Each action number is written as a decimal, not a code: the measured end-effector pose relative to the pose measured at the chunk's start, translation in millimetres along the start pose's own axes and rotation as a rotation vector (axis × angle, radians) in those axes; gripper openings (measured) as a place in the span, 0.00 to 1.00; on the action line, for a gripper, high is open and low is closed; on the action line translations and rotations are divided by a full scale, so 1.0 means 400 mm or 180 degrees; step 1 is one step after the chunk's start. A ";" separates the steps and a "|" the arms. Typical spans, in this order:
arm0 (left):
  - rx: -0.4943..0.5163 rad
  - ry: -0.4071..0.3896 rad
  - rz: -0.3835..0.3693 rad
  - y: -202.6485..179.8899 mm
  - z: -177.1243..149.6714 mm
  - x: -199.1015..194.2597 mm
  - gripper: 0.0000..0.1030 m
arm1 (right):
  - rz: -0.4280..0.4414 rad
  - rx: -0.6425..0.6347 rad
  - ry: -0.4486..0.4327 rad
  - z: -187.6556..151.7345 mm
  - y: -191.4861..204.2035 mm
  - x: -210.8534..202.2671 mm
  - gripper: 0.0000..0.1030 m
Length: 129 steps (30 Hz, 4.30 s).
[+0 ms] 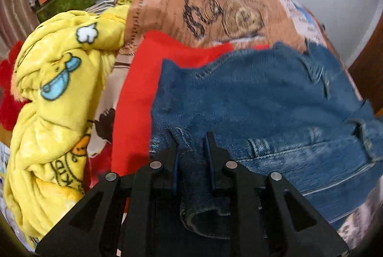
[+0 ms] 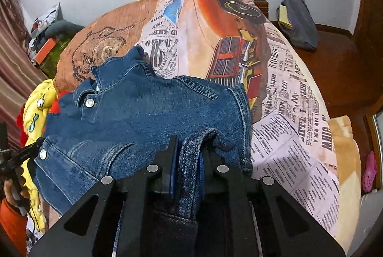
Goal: Fold large clothes
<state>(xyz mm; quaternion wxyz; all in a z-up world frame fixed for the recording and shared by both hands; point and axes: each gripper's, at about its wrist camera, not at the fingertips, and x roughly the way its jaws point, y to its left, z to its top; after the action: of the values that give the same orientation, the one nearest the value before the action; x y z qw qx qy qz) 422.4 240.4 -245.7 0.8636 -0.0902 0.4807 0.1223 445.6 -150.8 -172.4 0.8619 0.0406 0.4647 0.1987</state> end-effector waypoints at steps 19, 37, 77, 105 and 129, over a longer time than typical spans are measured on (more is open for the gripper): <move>0.0756 -0.0452 0.0163 -0.081 -0.091 -0.304 0.86 | -0.0415 -0.0837 -0.0148 -0.128 0.130 -0.235 0.49; 0.0877 -0.0156 0.0009 -0.254 -0.114 -0.101 0.86 | -0.0227 -0.1093 0.0135 -0.177 0.260 -0.054 0.51; 0.0399 0.0086 -0.0289 -0.126 -0.098 -0.073 0.95 | -0.0340 -0.1263 0.0342 -0.123 0.340 0.013 0.60; -0.0938 -0.0026 -0.0097 0.211 -0.242 -0.203 0.97 | -0.0658 -0.0819 -0.0137 -0.110 0.178 -0.177 0.69; -0.1548 0.0109 -0.1523 0.102 -0.189 -0.124 0.62 | -0.0424 -0.1092 0.0165 -0.166 0.270 -0.006 0.72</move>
<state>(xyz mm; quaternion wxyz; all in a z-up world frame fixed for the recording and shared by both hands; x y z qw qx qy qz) 323.9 252.6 -244.2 0.8129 -0.4057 0.4171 0.0258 357.1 -60.3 -180.4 0.8552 -0.1430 0.4477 0.2185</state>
